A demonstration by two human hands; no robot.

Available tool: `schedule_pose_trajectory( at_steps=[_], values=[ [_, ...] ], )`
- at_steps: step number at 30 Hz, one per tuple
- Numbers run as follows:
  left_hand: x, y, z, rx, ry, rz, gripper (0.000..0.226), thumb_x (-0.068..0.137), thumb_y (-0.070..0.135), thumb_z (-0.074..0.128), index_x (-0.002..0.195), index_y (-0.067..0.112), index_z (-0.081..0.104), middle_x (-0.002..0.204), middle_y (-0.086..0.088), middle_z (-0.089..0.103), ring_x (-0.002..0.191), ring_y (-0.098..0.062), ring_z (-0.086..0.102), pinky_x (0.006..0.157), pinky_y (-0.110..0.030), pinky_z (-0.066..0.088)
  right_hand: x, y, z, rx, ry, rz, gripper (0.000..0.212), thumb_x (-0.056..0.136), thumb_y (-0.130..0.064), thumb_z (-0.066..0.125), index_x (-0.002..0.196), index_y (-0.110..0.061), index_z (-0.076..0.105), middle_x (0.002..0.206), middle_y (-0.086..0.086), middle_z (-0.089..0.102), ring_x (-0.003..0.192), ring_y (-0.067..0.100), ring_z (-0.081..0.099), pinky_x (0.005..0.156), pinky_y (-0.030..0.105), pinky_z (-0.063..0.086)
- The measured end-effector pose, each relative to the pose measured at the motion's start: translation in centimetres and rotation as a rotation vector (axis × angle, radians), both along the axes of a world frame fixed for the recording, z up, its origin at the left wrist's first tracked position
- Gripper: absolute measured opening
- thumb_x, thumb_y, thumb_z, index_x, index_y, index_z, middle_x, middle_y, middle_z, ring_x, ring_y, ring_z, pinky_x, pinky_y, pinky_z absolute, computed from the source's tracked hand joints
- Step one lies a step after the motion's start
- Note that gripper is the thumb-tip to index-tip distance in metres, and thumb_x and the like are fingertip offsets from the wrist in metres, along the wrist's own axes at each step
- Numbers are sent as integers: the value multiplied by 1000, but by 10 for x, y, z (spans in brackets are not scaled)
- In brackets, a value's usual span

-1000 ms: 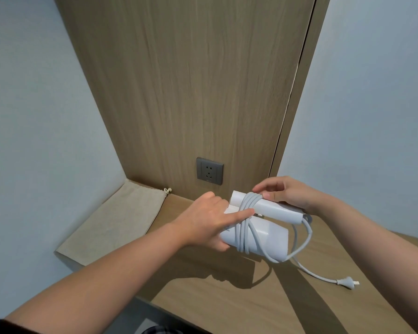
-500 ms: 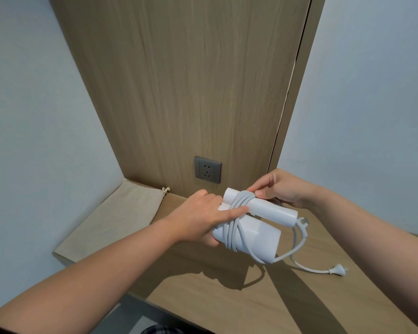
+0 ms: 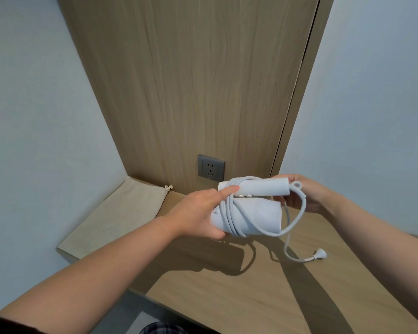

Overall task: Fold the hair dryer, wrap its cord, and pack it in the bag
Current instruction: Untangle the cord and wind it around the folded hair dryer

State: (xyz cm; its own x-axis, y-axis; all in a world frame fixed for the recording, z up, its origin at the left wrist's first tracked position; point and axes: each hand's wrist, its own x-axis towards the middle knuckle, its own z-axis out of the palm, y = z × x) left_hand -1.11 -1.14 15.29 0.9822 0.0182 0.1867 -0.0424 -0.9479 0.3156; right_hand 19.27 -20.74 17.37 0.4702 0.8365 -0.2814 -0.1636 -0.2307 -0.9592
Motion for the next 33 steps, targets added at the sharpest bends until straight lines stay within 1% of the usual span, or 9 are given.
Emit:
schedule_pose_trajectory(
  at_steps=[3, 4, 6, 8, 10, 14, 22, 25, 33],
  values=[
    [-1, -5, -1, -220, 88, 107, 97, 62, 48, 75, 140, 52, 18, 116, 6, 63, 98, -20, 60, 83, -36, 51, -6, -5, -12, -27, 3, -23, 57, 60, -27, 81, 99, 8, 61, 78, 16, 55, 64, 26, 50, 55, 27, 47],
    [-1, -7, -2, -298, 127, 129, 95, 62, 47, 76, 138, 54, 19, 117, 7, 63, 99, -20, 60, 84, -37, 51, -11, -5, -15, -31, -9, -42, 51, 65, -29, 79, 95, 8, 61, 76, 16, 56, 65, 26, 50, 56, 27, 47],
    [-2, -10, -5, -470, 174, 155, 90, 64, 42, 78, 135, 55, 23, 118, 12, 60, 102, -16, 59, 86, -34, 52, -23, -7, -20, -82, -98, -79, 17, 84, -13, 60, 76, 2, 62, 67, 15, 56, 58, 24, 46, 53, 27, 44],
    [-3, -12, -8, -623, 186, 180, 83, 67, 35, 78, 133, 54, 31, 119, 17, 58, 103, -9, 59, 86, -29, 52, -28, -8, -28, -172, -242, -111, 27, 93, -6, 49, 69, -4, 63, 67, 16, 60, 51, 20, 46, 52, 26, 43],
    [-2, -13, -9, -757, 179, 215, 75, 72, 29, 77, 130, 51, 35, 117, 18, 57, 102, -8, 59, 85, -27, 52, -39, -7, -30, -238, -389, -97, 28, 96, -11, 47, 78, -8, 67, 64, 11, 64, 46, 17, 46, 50, 23, 42],
    [5, -13, -9, -995, 182, 297, 87, 61, 45, 74, 139, 36, 37, 125, 4, 59, 109, -18, 61, 92, -41, 53, -52, -2, -25, -353, -703, -34, 26, 97, -17, 45, 88, -12, 68, 58, 0, 63, 41, 4, 46, 50, 14, 39],
    [6, -18, -15, -993, 255, 332, 71, 68, 41, 68, 133, 36, 42, 117, 6, 62, 100, -13, 63, 78, -27, 51, -68, 8, -7, -461, -956, 84, 28, 95, -21, 48, 80, -8, 68, 59, -3, 55, 59, 16, 51, 57, 27, 40],
    [7, -18, -16, -976, 279, 344, 70, 73, 40, 70, 136, 36, 39, 118, 6, 61, 100, -13, 62, 77, -28, 51, -70, 8, -5, -501, -946, 130, 25, 95, -18, 47, 77, -13, 63, 62, -3, 54, 60, 13, 50, 54, 22, 36],
    [9, -21, -15, -997, 305, 412, 60, 86, 28, 68, 137, 36, 38, 111, 6, 59, 94, -14, 62, 77, -32, 53, -78, 10, -7, -568, -958, 214, 27, 91, -15, 45, 84, 1, 65, 71, 10, 55, 66, 23, 47, 61, 31, 37]
  ],
)
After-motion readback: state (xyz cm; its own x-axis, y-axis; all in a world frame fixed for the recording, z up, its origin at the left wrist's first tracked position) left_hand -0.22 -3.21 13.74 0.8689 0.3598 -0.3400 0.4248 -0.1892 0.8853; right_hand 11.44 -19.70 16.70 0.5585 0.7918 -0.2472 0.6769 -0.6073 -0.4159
